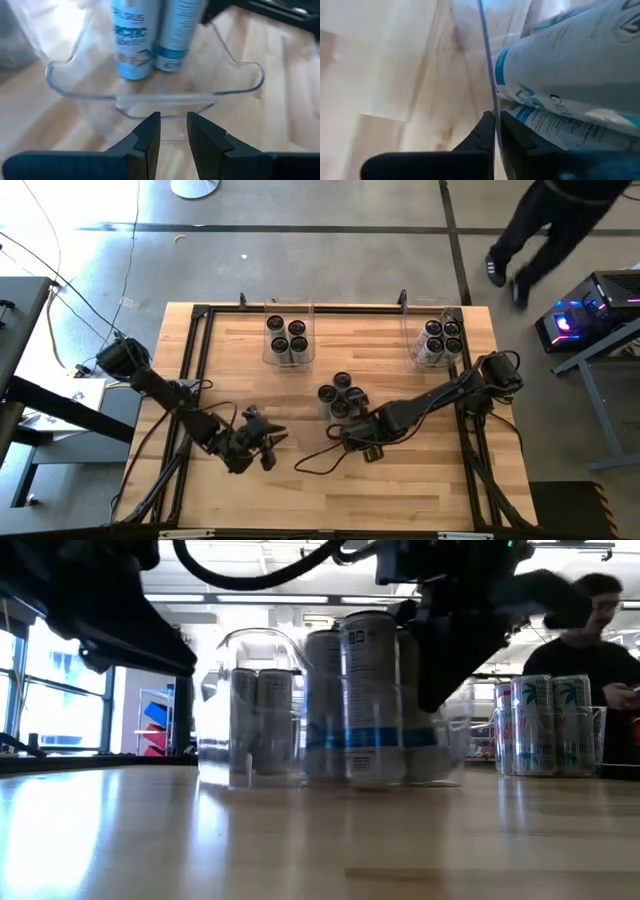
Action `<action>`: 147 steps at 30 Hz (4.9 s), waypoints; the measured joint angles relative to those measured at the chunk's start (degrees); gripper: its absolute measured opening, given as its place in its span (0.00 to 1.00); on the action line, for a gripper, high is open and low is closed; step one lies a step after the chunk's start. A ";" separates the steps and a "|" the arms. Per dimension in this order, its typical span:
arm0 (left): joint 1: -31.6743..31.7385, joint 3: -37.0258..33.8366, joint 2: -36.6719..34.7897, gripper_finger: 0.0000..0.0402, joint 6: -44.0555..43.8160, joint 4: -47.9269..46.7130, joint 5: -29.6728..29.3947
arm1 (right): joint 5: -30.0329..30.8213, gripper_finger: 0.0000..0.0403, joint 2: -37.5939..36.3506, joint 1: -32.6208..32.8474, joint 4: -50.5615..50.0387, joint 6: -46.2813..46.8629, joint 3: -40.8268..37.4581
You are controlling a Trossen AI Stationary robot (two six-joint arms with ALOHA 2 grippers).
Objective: Sort soda cans
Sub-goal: Move the transparent bin to the top center of the table, then adjust the white/blue soda cans
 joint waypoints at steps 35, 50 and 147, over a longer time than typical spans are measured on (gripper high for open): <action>2.58 0.02 -2.03 0.22 18.66 0.23 -1.14 | -6.99 0.01 0.11 -0.77 -20.98 60.99 2.65; 0.71 0.02 -2.03 0.22 18.19 0.25 -1.99 | -3.74 0.01 0.08 -14.07 -17.77 57.90 2.62; 2.74 0.00 -1.97 0.22 15.63 -3.27 -0.53 | -8.64 0.00 -9.99 -16.46 -43.59 43.26 10.04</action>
